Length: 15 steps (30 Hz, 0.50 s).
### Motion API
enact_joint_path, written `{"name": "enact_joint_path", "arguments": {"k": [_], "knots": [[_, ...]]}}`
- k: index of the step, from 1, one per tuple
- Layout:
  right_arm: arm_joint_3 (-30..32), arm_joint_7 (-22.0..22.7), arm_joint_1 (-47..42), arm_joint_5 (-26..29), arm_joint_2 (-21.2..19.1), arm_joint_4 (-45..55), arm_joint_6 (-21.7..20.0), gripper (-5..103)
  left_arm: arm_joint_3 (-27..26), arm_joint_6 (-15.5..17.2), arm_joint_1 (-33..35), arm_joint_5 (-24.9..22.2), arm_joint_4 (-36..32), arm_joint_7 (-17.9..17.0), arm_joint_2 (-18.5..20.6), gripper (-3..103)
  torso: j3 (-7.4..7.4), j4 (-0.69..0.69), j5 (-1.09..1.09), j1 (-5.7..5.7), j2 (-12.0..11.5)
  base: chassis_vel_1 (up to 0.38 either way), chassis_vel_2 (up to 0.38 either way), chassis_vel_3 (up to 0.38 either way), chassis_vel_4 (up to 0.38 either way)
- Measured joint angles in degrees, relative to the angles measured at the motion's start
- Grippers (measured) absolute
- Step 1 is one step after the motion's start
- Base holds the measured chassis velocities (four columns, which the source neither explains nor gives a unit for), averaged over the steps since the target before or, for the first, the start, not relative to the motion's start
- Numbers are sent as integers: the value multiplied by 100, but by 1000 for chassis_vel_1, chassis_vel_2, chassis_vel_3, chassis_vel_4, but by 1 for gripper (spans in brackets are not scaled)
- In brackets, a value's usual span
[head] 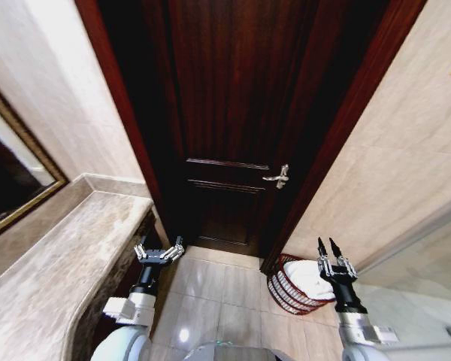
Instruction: Discard the used towel into the hamper.
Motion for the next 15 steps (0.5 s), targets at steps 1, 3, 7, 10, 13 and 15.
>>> {"name": "enact_joint_path", "arguments": {"k": [1,3,7,10,13,15], "knots": [[-3,0,0,-4,0,1,-1,33,0,0,0,0,0,0,0,100,0,0,0,0,0,-92,-73,-35,-111],[-4,1,1,-26,-1,7,-4,33,0,0,1,0,0,0,-1,100,-1,0,0,-3,0,-84,-82,-97,-96],[7,-2,-5,-66,0,25,-62,33,0,0,1,0,0,0,0,100,-2,-2,2,-5,1,-61,-117,-124,-82],[58,-83,0,-84,1,25,-74,33,0,0,1,0,0,0,1,100,-2,-3,-1,-6,2,-54,-84,-92,-45],[30,-2,2,-86,6,40,-105,33,0,0,2,0,0,0,-1,100,-2,1,0,-5,2,-17,-10,-17,-11],[18,10,3,-77,6,51,-107,33,0,0,1,0,0,0,0,100,-2,1,-2,-5,2,0,0,0,0]]}}
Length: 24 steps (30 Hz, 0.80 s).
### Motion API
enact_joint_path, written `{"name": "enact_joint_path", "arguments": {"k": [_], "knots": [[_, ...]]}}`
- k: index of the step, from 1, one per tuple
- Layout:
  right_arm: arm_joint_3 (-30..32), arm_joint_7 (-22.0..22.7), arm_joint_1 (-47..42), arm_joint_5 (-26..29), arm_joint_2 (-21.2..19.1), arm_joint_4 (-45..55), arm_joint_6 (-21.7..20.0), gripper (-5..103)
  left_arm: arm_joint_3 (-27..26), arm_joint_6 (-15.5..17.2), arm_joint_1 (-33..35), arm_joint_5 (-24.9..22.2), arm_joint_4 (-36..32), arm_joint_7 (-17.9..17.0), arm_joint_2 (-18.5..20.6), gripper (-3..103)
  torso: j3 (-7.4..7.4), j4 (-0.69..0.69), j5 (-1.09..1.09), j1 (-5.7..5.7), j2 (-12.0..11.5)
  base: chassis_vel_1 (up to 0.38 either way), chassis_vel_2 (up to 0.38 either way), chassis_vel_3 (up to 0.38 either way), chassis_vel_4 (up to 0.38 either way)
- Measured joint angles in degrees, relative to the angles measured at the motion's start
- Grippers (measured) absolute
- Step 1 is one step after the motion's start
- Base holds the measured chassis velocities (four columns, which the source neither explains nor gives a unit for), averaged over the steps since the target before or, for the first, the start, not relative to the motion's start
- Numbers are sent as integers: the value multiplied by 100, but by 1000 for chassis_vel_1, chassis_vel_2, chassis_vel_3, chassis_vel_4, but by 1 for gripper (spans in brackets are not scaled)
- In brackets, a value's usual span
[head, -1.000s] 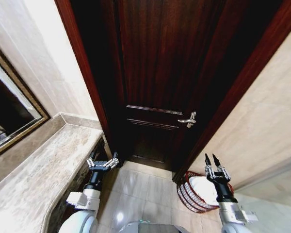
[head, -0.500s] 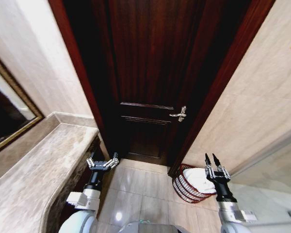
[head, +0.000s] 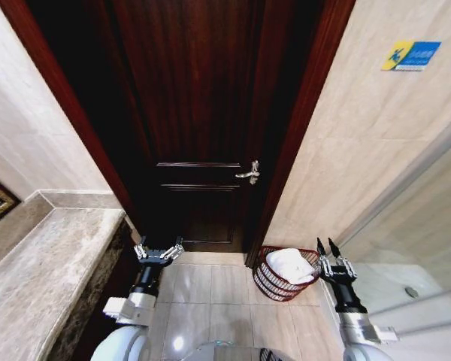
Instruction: Discard the used towel into the hamper.
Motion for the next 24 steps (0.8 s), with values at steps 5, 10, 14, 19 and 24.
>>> {"name": "enact_joint_path", "arguments": {"k": [5,10,14,19,24], "knots": [[-27,-20,13,17,9,7,9,33,0,0,0,0,0,0,0,100,0,0,1,0,0,0,0,0,0],[-29,-26,11,37,13,7,18,33,0,0,0,0,0,0,0,100,0,-1,1,0,0,0,0,0,0],[-24,-28,10,78,4,-13,30,33,0,0,0,0,0,0,0,100,-17,-1,1,-14,-30,0,0,0,0],[-52,-31,20,108,-5,-23,60,33,0,0,0,0,0,0,0,100,-63,-1,1,-55,-117,0,0,0,0],[-55,-70,59,184,-23,-48,183,33,0,0,0,0,0,0,0,100,-87,1,1,-74,-160,0,0,0,0]]}}
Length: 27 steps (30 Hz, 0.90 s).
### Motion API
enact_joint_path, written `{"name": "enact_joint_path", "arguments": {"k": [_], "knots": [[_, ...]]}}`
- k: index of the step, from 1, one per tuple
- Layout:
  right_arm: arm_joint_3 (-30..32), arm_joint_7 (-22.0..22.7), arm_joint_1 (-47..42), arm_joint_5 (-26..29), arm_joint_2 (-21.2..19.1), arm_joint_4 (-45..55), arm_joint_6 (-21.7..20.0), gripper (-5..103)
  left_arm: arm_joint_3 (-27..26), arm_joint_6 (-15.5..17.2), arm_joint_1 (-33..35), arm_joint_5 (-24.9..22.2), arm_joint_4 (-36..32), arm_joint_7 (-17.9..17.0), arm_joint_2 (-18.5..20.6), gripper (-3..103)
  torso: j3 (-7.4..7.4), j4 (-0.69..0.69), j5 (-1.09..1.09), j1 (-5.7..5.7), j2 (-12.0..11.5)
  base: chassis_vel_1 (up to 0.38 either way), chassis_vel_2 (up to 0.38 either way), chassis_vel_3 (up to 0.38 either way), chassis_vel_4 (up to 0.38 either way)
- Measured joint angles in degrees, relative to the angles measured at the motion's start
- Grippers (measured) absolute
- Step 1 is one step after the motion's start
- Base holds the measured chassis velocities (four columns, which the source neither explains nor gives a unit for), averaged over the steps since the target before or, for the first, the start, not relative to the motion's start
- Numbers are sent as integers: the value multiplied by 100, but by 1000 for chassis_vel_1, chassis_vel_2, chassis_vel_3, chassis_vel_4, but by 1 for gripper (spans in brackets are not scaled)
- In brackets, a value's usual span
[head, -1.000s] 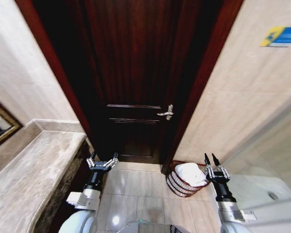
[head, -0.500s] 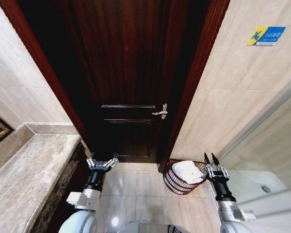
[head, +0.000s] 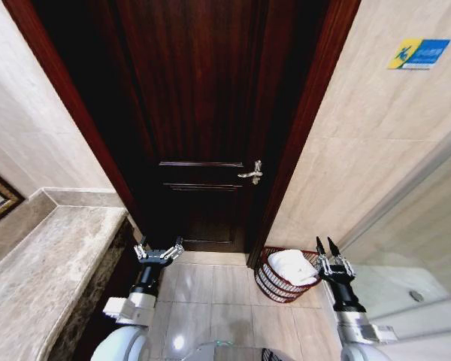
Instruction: Discard the used towel into the hamper.
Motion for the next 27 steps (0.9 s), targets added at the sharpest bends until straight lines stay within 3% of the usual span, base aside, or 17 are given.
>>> {"name": "enact_joint_path", "arguments": {"k": [13,27], "knots": [[30,-28,-1,78,-7,-16,43,33,0,0,0,0,0,0,0,100,9,-3,0,8,21,0,0,0,0],[27,-95,-28,71,9,-26,58,33,0,0,0,0,0,0,0,100,301,-3,0,257,561,0,0,0,0]]}}
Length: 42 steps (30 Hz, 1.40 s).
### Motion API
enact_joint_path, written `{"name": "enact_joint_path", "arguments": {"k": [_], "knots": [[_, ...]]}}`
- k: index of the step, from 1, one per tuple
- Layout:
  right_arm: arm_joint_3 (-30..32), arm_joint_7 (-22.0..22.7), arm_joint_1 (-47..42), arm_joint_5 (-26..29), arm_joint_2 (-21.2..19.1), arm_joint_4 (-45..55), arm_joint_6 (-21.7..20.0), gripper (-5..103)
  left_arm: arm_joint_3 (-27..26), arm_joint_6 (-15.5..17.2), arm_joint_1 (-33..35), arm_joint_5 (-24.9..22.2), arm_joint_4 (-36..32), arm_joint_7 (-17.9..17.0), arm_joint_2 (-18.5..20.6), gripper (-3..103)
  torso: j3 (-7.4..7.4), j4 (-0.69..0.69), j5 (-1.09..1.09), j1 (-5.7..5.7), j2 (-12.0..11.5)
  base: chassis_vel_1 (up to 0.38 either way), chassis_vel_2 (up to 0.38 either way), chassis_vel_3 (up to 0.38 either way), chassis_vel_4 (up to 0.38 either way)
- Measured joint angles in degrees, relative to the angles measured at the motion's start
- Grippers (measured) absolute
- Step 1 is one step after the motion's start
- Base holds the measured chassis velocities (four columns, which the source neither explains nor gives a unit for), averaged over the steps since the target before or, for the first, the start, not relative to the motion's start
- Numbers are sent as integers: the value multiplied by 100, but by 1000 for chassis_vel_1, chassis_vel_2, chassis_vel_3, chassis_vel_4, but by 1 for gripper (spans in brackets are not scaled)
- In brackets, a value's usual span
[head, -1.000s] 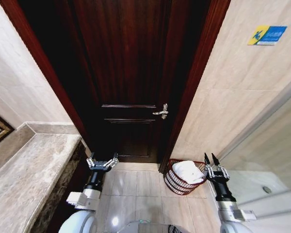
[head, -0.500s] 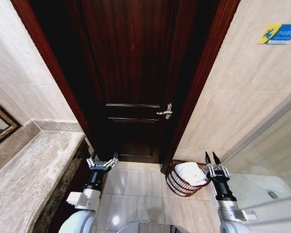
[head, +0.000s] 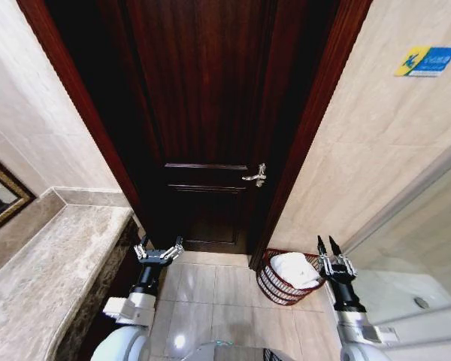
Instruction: Discard the used towel into the hamper.
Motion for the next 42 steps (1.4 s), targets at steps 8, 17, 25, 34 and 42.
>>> {"name": "enact_joint_path", "arguments": {"k": [8,17,25,34,42], "knots": [[6,57,-22,-38,1,58,-84,33,0,0,0,0,0,0,0,100,22,0,0,19,39,0,0,0,0],[5,60,-45,-41,-11,66,-10,33,1,0,0,0,0,0,0,100,17,-1,0,16,27,52,-52,-55,65],[-23,42,-47,-70,-6,94,-7,33,0,0,0,0,0,0,0,100,9,0,-1,7,17,201,-183,-205,171],[-34,23,-52,-76,20,64,118,33,0,0,0,0,0,0,-1,100,6,1,4,5,8,277,-286,-268,268],[-88,-54,-113,-55,76,64,136,33,0,0,2,0,0,0,0,100,0,-2,1,-5,6,151,-125,-172,153]]}}
